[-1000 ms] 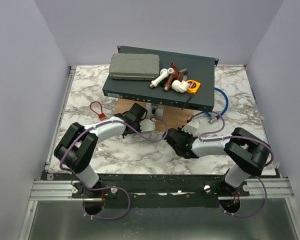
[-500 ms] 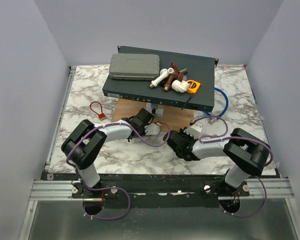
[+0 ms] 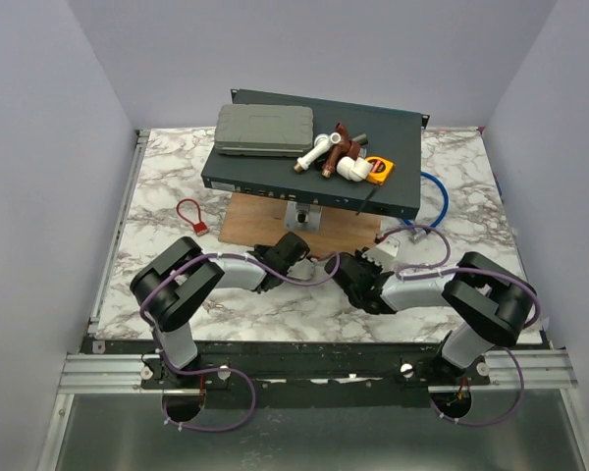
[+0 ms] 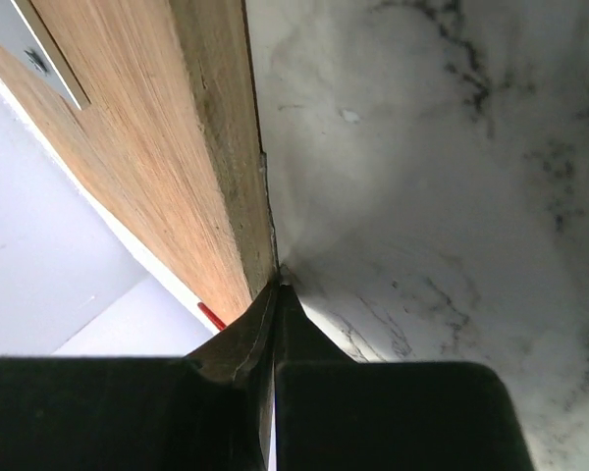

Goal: Unlock with the key
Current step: Move the distractor to the center of the board.

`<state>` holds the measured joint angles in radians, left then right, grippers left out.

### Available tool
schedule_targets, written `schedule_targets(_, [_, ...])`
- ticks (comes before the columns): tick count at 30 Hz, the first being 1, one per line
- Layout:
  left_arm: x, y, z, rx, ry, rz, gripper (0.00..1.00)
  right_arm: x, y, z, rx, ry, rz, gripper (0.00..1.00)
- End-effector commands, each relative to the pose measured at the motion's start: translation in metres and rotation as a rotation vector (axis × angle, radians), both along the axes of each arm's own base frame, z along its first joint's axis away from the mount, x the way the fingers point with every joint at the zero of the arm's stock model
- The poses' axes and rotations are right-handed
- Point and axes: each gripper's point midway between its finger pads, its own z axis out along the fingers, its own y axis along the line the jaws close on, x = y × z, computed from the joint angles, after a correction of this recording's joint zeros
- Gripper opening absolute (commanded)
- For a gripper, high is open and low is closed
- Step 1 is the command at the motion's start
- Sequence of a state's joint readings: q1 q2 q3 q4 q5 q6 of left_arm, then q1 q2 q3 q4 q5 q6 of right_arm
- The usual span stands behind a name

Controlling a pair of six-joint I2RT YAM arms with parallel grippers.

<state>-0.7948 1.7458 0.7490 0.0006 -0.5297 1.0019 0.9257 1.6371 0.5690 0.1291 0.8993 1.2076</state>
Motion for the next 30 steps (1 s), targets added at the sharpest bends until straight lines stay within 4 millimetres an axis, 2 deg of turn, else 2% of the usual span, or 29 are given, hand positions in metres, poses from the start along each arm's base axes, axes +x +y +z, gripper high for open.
schedule_targets(1, [0.030,-0.020,-0.004,-0.042,-0.057,-0.045,0.00,-0.009,-0.063,-0.060,-0.142,0.240,-0.076,0.01])
schedule_targets(11, [0.061,-0.025,0.006,-0.058,-0.053,-0.029,0.00,0.015,-0.052,-0.049,-0.142,0.222,-0.045,0.01])
schedule_targets(20, [0.069,-0.025,0.004,-0.066,-0.027,-0.017,0.00,0.048,-0.044,-0.026,-0.152,0.233,-0.010,0.01])
schedule_targets(25, [0.073,-0.029,0.011,-0.082,-0.030,-0.018,0.00,0.058,-0.053,-0.016,-0.208,0.230,-0.020,0.01])
schedule_targets(27, [0.076,-0.031,0.012,-0.087,-0.030,-0.018,0.00,0.059,-0.053,-0.017,-0.216,0.239,-0.013,0.00])
schedule_targets(30, [0.078,-0.032,0.013,-0.088,-0.025,-0.013,0.00,0.043,-0.052,-0.034,-0.188,0.264,0.012,0.01])
